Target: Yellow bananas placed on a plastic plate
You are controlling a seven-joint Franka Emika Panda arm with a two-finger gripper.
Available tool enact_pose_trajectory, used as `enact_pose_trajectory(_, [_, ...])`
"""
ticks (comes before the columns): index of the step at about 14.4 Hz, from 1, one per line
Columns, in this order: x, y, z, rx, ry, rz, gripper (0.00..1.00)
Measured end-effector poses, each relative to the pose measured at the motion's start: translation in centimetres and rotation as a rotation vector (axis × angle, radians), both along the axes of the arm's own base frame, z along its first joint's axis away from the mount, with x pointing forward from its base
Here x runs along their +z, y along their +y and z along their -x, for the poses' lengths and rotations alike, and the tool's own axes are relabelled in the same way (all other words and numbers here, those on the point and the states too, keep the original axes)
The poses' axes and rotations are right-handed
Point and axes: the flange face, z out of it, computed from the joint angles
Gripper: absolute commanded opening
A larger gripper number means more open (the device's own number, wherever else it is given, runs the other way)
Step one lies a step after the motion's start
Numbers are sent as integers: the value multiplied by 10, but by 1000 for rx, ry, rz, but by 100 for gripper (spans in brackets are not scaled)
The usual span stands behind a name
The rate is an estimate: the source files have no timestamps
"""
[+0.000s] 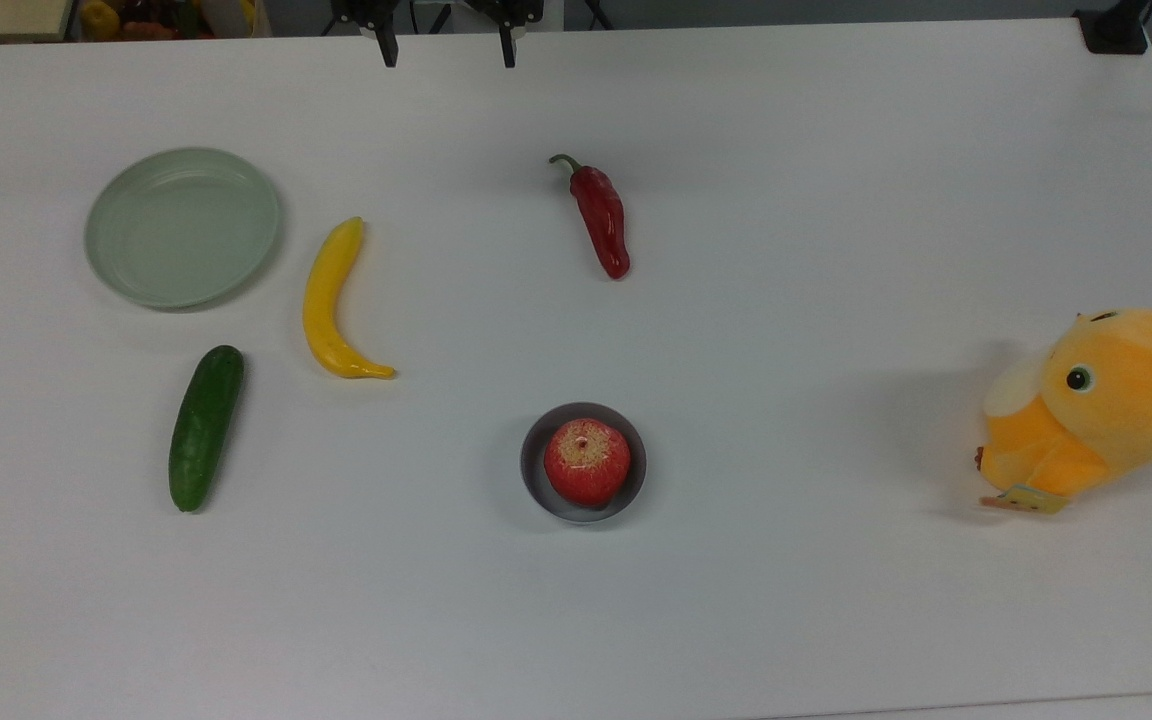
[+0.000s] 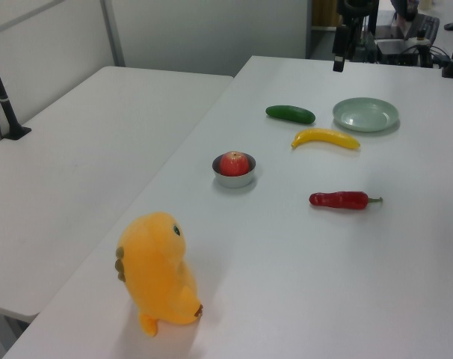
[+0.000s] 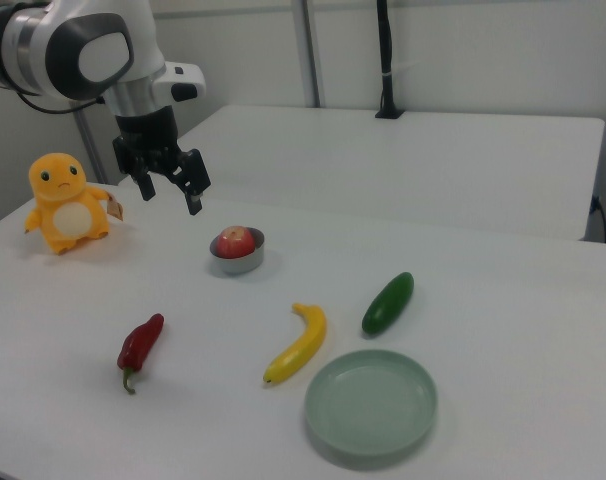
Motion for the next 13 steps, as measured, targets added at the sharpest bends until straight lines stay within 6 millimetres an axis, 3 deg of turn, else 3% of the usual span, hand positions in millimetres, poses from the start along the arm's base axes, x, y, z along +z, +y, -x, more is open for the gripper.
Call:
enact_pose_trajectory(9, [-2, 0, 0, 5, 4, 0, 100])
enact_pose_trajectory(13, [-3, -3, 0, 166, -4, 14, 100])
